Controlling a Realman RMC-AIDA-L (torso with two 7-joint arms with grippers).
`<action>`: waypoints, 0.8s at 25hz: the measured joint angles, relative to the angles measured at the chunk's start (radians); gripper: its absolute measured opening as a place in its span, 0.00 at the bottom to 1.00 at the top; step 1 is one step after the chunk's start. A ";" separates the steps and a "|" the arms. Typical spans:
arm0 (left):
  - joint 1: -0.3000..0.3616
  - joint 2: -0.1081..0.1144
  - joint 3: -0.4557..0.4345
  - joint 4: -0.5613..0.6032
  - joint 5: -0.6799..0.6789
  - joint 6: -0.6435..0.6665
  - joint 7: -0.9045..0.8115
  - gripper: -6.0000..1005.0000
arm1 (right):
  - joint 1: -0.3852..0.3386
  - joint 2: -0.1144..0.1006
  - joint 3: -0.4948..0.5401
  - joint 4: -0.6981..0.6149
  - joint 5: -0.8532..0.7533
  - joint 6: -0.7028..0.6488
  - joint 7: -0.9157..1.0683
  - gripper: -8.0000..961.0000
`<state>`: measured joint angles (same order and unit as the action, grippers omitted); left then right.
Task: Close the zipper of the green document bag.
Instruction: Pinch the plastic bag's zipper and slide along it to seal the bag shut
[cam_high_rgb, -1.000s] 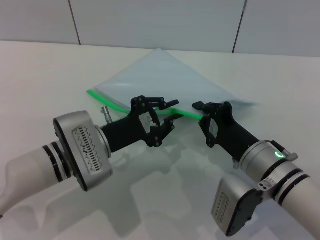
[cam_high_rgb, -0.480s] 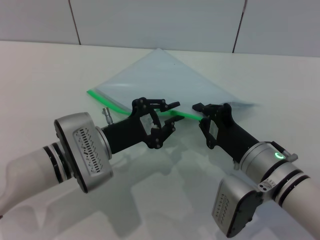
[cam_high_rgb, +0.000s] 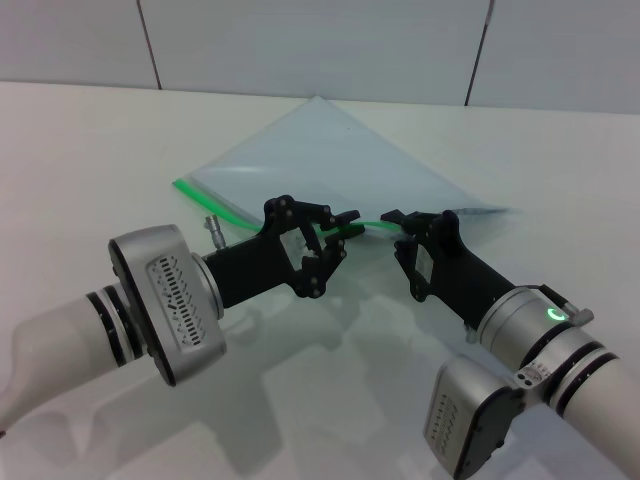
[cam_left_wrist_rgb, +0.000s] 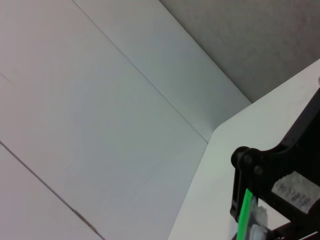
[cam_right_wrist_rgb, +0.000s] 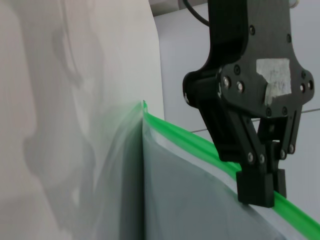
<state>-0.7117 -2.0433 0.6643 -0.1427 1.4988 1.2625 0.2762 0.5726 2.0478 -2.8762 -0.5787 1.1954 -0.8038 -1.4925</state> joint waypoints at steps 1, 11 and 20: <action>0.000 0.000 0.000 0.000 0.000 0.000 0.000 0.15 | 0.000 0.000 0.000 0.000 0.000 0.000 0.000 0.06; 0.001 0.000 0.000 0.000 0.000 -0.004 -0.003 0.08 | 0.000 -0.005 0.000 0.003 -0.010 -0.004 0.055 0.06; 0.006 0.002 -0.007 0.003 -0.008 -0.019 -0.005 0.08 | 0.001 -0.006 0.000 0.018 -0.042 -0.022 0.136 0.06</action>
<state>-0.7054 -2.0416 0.6575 -0.1398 1.4911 1.2439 0.2712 0.5735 2.0417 -2.8762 -0.5610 1.1533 -0.8260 -1.3564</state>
